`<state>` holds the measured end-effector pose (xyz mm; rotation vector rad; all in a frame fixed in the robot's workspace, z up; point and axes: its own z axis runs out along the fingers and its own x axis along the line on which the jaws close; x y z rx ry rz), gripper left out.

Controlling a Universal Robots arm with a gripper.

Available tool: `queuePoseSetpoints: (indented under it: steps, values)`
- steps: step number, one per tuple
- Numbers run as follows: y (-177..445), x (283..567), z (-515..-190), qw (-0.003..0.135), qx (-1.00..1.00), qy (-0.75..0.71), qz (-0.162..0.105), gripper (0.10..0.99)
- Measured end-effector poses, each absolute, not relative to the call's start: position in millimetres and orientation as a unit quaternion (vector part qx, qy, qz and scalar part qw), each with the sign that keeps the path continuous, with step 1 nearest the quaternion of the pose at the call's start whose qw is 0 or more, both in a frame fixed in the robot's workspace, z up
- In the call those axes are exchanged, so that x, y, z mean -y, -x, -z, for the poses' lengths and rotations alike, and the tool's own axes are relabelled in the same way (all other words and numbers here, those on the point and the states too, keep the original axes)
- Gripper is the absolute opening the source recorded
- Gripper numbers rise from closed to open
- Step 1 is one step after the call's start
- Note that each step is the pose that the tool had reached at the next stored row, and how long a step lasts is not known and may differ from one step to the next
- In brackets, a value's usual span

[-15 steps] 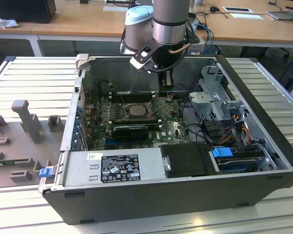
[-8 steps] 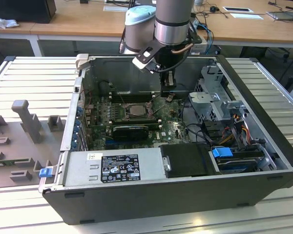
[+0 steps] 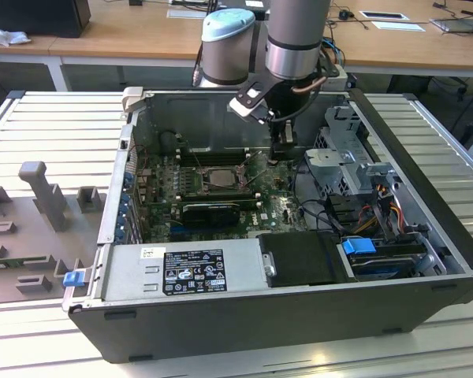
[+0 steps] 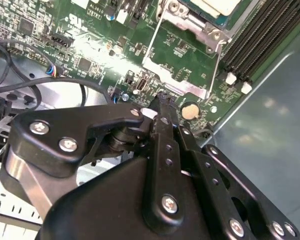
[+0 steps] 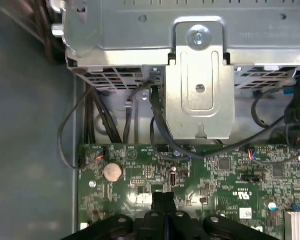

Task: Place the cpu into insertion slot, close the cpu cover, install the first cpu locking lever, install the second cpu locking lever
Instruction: 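Close the cpu cover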

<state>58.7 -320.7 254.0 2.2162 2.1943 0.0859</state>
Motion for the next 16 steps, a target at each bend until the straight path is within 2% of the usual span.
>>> queuePoseSetpoints:
  steps: [16]
  values:
    - [-50.8, 320.7, -248.4, 0.009, -0.703, -0.710, -0.026, 0.106]
